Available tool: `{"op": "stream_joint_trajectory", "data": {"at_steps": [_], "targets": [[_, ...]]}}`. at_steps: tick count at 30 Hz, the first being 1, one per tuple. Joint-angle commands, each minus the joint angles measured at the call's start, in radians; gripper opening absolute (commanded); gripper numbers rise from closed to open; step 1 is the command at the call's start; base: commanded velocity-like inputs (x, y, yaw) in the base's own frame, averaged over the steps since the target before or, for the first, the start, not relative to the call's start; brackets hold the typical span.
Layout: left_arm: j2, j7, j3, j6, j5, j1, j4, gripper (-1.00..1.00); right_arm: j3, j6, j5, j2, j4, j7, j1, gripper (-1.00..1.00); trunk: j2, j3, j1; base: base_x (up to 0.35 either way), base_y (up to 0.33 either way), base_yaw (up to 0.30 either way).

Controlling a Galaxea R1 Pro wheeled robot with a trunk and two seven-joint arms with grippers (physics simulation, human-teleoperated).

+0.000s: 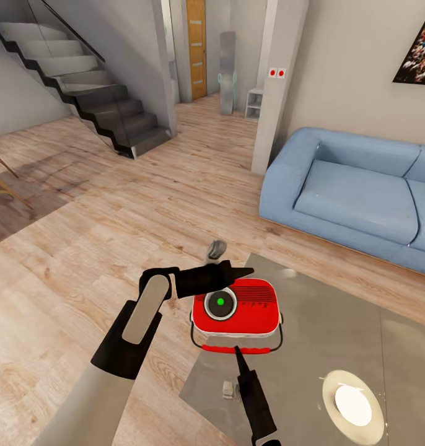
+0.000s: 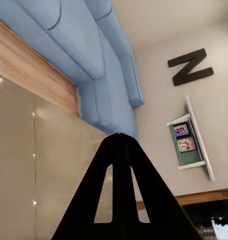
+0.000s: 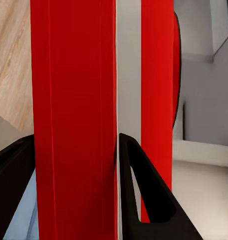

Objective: Turn on the radio receiver that's on the table in the living room.

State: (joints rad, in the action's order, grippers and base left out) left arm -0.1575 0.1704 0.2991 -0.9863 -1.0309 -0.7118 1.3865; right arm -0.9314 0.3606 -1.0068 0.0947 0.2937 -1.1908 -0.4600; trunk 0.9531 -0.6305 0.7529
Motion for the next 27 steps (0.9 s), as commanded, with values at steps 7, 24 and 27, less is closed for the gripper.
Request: {"op": "stream_joint_trajectory", "data": {"at_steps": [7,24,27], "targets": [[0.007,0.097,0.001,-0.005,0.001,0.000,0.001,-1.00,0.014,-0.019,0.012,-0.007,0.018,0.113,-0.001,-1.00,0.000,0.000,0.000,0.000,0.000,0.000],[0.040,0.107,-0.014,-0.014,0.007,0.000,-0.015,-1.00,0.520,-0.005,0.546,-0.543,1.115,1.281,0.001,-1.00,0.000,0.000,0.000,0.000,0.000,0.000],[0.079,0.108,-0.015,-0.009,0.005,0.000,-0.022,-1.00,0.550,0.017,0.799,-0.657,1.140,1.364,-0.006,-1.00,0.000,0.000,0.000,0.000,0.000,0.000]]}}
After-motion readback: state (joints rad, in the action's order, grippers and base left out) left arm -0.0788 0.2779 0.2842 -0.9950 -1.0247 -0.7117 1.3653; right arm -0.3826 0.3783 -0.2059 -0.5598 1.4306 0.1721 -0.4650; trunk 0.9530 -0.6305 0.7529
